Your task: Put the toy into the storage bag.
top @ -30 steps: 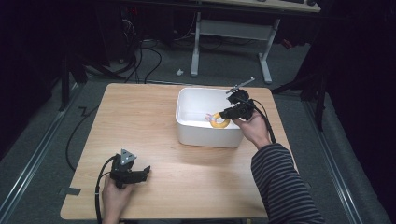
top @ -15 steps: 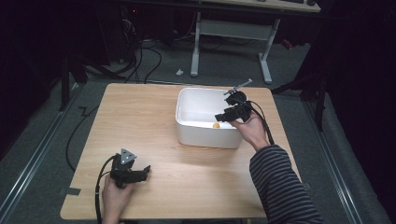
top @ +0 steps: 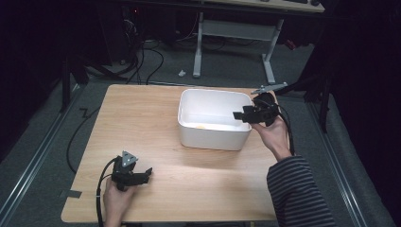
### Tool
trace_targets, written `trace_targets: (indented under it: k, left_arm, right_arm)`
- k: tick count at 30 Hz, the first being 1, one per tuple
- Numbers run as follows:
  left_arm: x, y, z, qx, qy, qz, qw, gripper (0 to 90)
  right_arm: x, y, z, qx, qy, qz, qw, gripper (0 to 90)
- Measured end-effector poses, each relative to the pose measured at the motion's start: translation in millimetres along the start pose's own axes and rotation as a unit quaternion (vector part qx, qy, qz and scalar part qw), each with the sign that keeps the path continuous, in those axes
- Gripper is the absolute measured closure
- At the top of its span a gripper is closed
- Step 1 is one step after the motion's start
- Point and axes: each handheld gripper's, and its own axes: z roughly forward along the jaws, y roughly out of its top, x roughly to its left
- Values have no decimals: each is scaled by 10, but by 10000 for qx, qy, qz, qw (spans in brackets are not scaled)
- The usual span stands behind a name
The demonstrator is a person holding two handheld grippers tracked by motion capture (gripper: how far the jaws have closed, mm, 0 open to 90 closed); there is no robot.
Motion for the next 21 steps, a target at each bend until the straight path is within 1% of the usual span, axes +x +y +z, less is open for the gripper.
trace_targets:
  k: [1,2,3,4,6,8,9,10,11,12,13,15,16,18,19,21]
  left_arm:
    - [0,0,0,0,0,0,10000,156]
    - [0,0,0,-2,0,-2,10000,156]
    - [1,1,0,-1,-1,1,10000,156]
    - [1,1,0,-1,-1,1,10000,156]
    - [0,1,0,1,0,3,10000,156]
    - [0,0,1,-1,1,2,10000,156]
    - [0,1,1,2,5,6,10000,156]
    - [0,1,1,2,5,6,10000,156]
    - [1,1,1,0,7,-4,10000,156]
    - [1,1,1,0,7,-4,10000,156]
    - [0,1,1,0,8,-3,10000,157]
    - [1,1,1,-2,7,-7,10000,157]
    - [0,1,1,-1,9,-5,10000,156]
    - [0,1,1,1,10,-1,10000,156]
    - [0,2,2,1,12,0,10000,156]
    - [0,1,1,1,11,0,10000,156]
  right_arm:
    - [0,0,0,0,0,0,10000,459]
    - [-18,-19,-52,-37,-28,-1,10000,459]
    - [-60,-56,-160,-128,-79,25,9999,458]
    - [-60,-56,-160,-128,-79,25,9999,458]
    - [-80,-97,-240,-253,-107,58,9996,458]
    - [-75,-179,-325,-374,-96,106,9992,458]
    - [-77,-238,-386,-387,-104,64,9992,456]
    - [-77,-238,-386,-387,-104,64,9992,456]
    - [-96,-286,-433,-452,-142,55,9989,458]
    - [-96,-286,-433,-452,-142,55,9989,458]
    - [-125,-346,-469,-348,-162,90,9992,471]
    - [-134,-376,-482,-308,-185,74,9993,477]
    - [-149,-447,-506,-264,-299,69,9992,480]
    - [-152,-472,-518,-258,-323,106,9991,480]
    - [-170,-544,-572,-359,-311,231,9986,480]
    - [-171,-565,-593,-396,-310,266,9984,480]
